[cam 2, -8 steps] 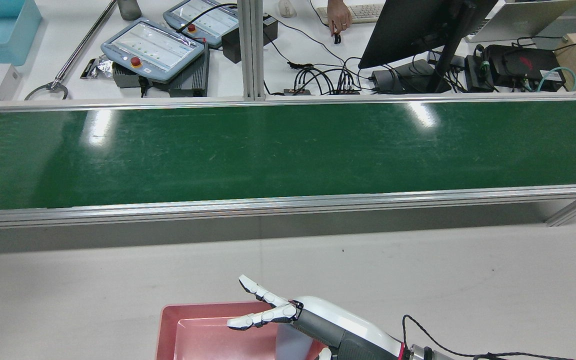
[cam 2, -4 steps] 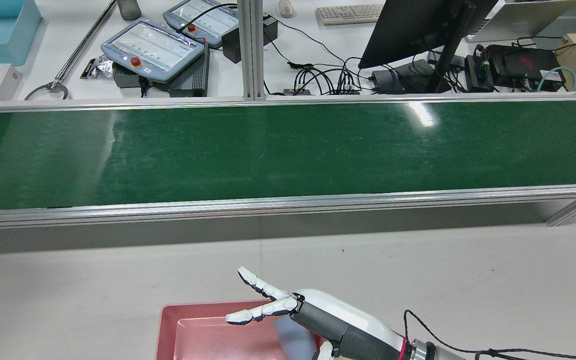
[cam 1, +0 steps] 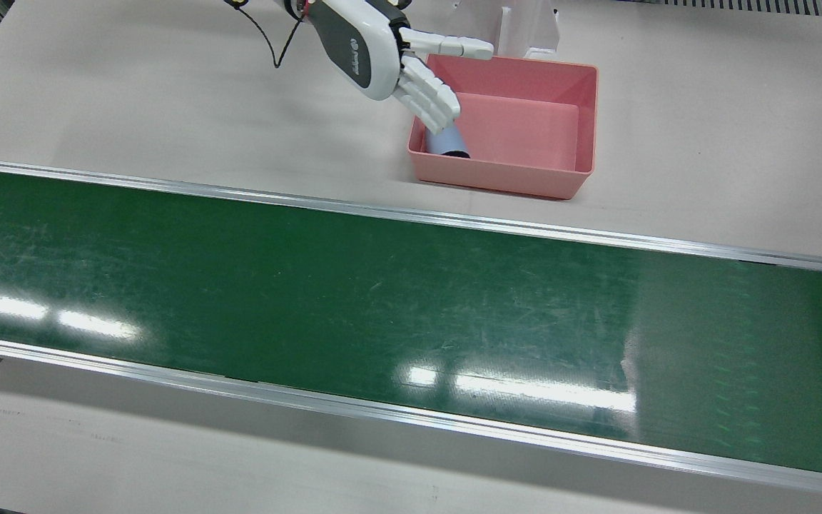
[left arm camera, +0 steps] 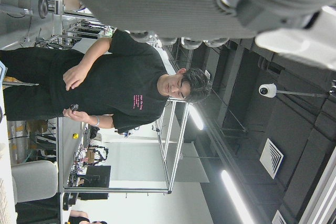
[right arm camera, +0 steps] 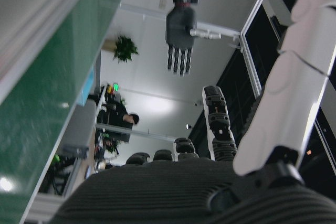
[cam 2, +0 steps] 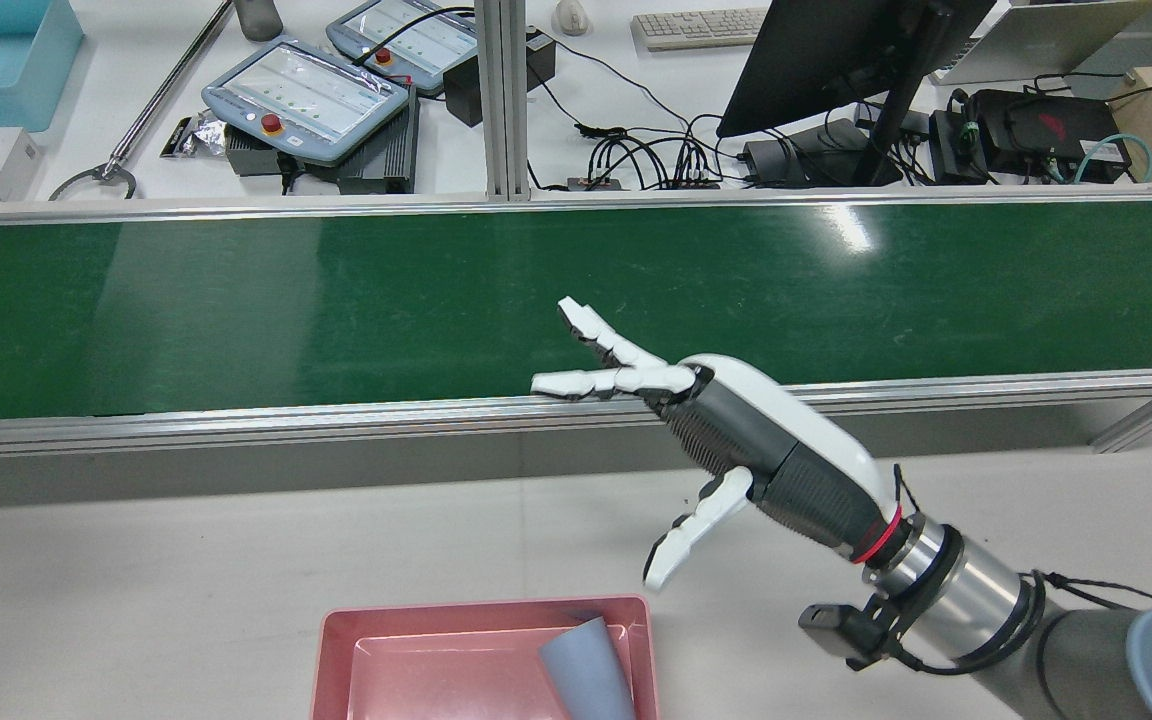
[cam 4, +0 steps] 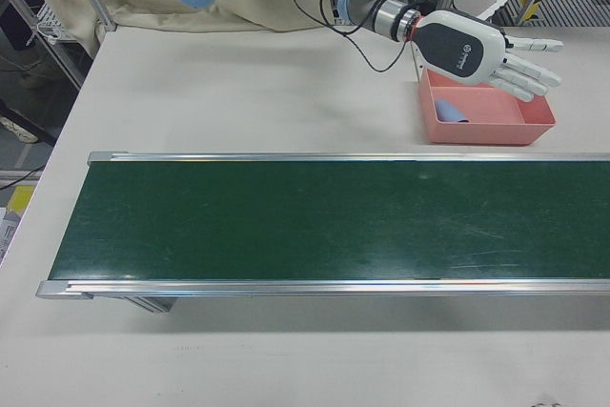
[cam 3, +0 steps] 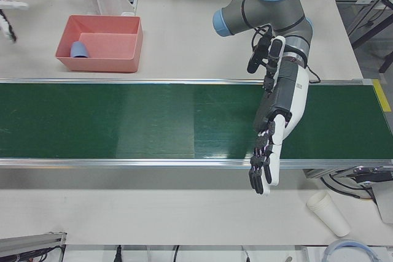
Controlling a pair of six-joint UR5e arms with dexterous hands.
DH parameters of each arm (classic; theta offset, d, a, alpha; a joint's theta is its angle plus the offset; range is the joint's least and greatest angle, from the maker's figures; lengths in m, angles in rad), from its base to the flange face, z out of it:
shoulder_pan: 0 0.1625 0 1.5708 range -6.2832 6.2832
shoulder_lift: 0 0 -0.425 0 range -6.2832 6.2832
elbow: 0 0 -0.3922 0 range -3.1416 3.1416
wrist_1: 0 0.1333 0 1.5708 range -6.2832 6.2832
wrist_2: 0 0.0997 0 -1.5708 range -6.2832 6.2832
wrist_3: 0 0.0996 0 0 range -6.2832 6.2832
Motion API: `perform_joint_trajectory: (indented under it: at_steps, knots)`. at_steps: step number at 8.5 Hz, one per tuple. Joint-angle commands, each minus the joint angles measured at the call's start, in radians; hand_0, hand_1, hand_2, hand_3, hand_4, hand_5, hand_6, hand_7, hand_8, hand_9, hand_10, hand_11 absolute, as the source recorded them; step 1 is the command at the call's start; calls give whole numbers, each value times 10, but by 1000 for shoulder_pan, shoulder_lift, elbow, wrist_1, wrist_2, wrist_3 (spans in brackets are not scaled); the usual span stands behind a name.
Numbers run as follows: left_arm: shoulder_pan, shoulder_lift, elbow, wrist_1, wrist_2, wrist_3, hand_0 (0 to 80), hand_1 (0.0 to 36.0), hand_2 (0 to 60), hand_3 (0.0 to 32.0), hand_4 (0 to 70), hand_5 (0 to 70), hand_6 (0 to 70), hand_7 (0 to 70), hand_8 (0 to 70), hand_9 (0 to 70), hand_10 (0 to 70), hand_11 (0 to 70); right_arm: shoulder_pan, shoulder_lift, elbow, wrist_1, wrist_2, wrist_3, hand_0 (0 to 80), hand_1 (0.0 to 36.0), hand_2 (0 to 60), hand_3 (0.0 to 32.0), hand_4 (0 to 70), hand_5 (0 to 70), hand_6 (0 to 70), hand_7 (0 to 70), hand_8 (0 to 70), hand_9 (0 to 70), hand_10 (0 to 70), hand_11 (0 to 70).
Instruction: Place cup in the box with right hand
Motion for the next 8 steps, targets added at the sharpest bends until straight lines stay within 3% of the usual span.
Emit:
perform_joint_trajectory:
  at_steps: [1, 3, 4, 5, 6, 7, 8]
  knots:
    - [-1, 0, 0, 0, 0, 0, 0, 0, 0, 0, 0, 0, 0, 0, 0, 0, 0, 0, 438, -49, -48, -40, 2, 124, 516, 139, 30, 0, 98, 57, 100, 421, 36, 127, 28, 61]
    - [-1, 0, 0, 0, 0, 0, 0, 0, 0, 0, 0, 0, 0, 0, 0, 0, 0, 0, 614, -74, -121, -102, 0, 126, 521, 157, 60, 0, 105, 56, 98, 425, 18, 104, 13, 40]
    - [-1, 0, 0, 0, 1, 0, 0, 0, 0, 0, 0, 0, 0, 0, 0, 0, 0, 0, 668, -75, -193, -105, -3, 127, 529, 154, 30, 0, 125, 55, 96, 421, 9, 85, 6, 30]
    - [-1, 0, 0, 0, 0, 0, 0, 0, 0, 0, 0, 0, 0, 0, 0, 0, 0, 0, 680, -86, -250, -141, -3, 183, 526, 162, 60, 0, 114, 55, 93, 402, 8, 80, 7, 32]
    - [-1, 0, 0, 0, 0, 0, 0, 0, 0, 0, 0, 0, 0, 0, 0, 0, 0, 0, 680, -115, -313, -163, -12, 261, 553, 163, 0, 0, 146, 58, 86, 365, 7, 60, 0, 20]
    - [-1, 0, 0, 0, 0, 0, 0, 0, 0, 0, 0, 0, 0, 0, 0, 0, 0, 0, 679, -140, -357, -156, -36, 286, 582, 234, 98, 0, 129, 65, 66, 258, 3, 37, 0, 5]
    - [1, 0, 0, 0, 1, 0, 0, 0, 0, 0, 0, 0, 0, 0, 0, 0, 0, 0, 676, -135, -393, -152, -70, 303, 639, 249, 18, 0, 141, 73, 31, 63, 0, 1, 0, 3]
